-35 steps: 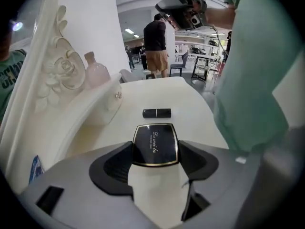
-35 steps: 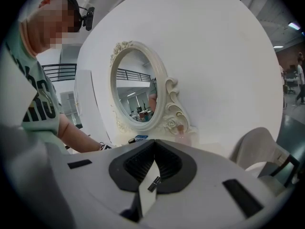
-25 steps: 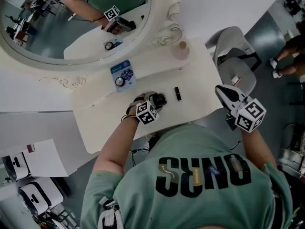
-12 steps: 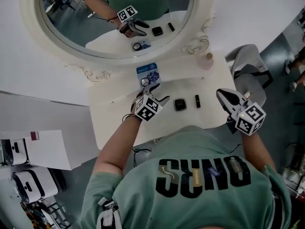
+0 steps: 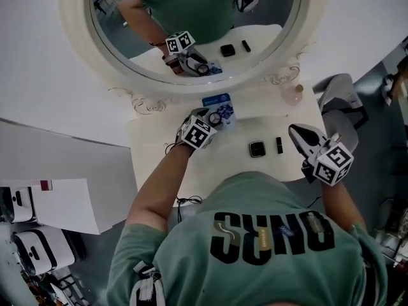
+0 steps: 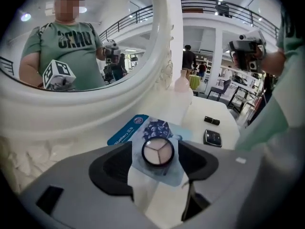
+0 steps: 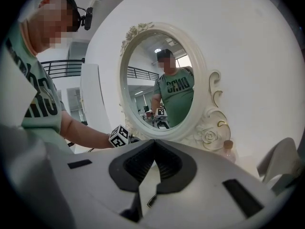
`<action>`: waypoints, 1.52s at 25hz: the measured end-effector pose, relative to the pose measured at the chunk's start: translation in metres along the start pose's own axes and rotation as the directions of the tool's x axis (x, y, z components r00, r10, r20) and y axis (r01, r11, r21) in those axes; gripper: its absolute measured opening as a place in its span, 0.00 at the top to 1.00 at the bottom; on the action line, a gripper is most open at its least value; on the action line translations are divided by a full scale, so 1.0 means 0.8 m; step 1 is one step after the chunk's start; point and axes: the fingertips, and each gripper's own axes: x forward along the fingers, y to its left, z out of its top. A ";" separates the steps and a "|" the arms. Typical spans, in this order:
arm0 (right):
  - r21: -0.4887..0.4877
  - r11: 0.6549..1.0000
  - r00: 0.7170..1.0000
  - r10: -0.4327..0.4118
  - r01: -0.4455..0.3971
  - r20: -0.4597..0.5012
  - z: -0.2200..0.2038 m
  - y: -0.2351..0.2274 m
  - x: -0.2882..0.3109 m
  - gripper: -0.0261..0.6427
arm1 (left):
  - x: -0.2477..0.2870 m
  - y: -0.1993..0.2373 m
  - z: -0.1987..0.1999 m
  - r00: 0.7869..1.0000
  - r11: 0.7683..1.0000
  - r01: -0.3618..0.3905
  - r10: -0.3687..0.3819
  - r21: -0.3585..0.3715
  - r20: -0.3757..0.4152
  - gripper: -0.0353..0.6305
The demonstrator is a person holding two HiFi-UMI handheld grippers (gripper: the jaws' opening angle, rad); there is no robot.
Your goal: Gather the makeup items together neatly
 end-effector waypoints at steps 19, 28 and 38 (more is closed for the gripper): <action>0.005 1.000 1.000 0.006 -0.006 -0.007 0.007 -0.011 0.005 0.97 | -0.036 -0.091 0.046 0.989 0.979 0.111 -0.126 0.169 0.080 0.61; 0.012 0.999 0.999 0.044 -0.044 -0.025 -0.018 -0.040 -0.025 0.97 | 0.024 -0.181 -0.044 0.991 0.987 0.131 -0.127 0.096 -0.044 0.61; 0.044 0.999 0.998 0.035 -0.032 -0.060 -0.057 -0.067 -0.069 0.97 | 0.068 -0.200 -0.097 0.989 0.997 0.066 -0.059 0.046 -0.132 0.61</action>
